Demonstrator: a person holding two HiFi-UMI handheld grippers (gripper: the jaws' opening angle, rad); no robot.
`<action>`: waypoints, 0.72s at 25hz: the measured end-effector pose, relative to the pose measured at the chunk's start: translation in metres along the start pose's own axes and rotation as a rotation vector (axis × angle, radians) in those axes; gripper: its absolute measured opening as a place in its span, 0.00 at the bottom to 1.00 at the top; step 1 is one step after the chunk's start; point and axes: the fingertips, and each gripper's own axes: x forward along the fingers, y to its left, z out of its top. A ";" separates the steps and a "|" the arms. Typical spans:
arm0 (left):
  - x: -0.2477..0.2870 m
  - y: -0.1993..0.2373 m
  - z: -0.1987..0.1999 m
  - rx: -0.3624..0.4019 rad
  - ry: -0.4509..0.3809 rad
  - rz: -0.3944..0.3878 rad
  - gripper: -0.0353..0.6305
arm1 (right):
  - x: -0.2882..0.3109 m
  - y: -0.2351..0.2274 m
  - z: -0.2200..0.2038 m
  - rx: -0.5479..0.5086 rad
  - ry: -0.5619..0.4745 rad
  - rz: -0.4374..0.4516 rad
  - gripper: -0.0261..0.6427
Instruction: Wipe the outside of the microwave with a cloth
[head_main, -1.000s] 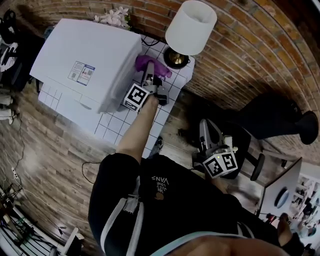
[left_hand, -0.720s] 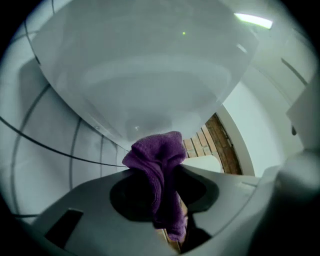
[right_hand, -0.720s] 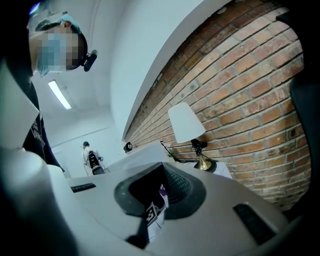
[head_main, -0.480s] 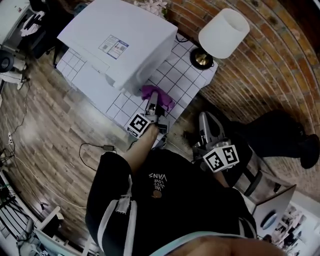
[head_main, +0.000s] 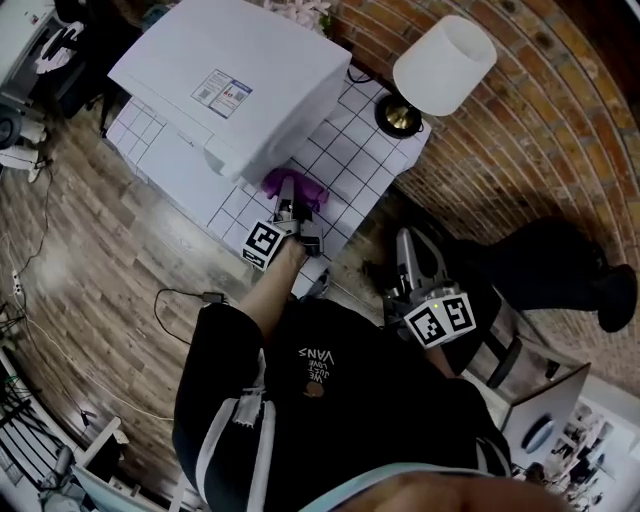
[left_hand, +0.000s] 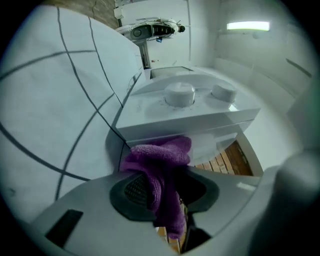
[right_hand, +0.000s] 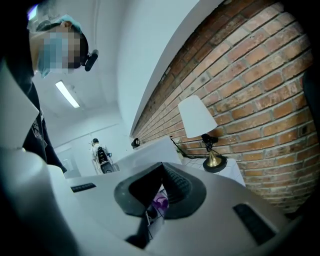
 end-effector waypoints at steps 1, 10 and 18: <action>0.009 0.000 -0.004 -0.003 0.007 0.000 0.25 | -0.003 -0.004 0.000 0.003 -0.002 -0.016 0.04; 0.104 -0.008 -0.058 -0.016 0.097 -0.049 0.25 | -0.029 -0.040 0.005 0.033 -0.019 -0.180 0.04; 0.182 -0.018 -0.096 -0.023 0.153 -0.056 0.24 | -0.055 -0.065 0.001 0.083 -0.035 -0.314 0.04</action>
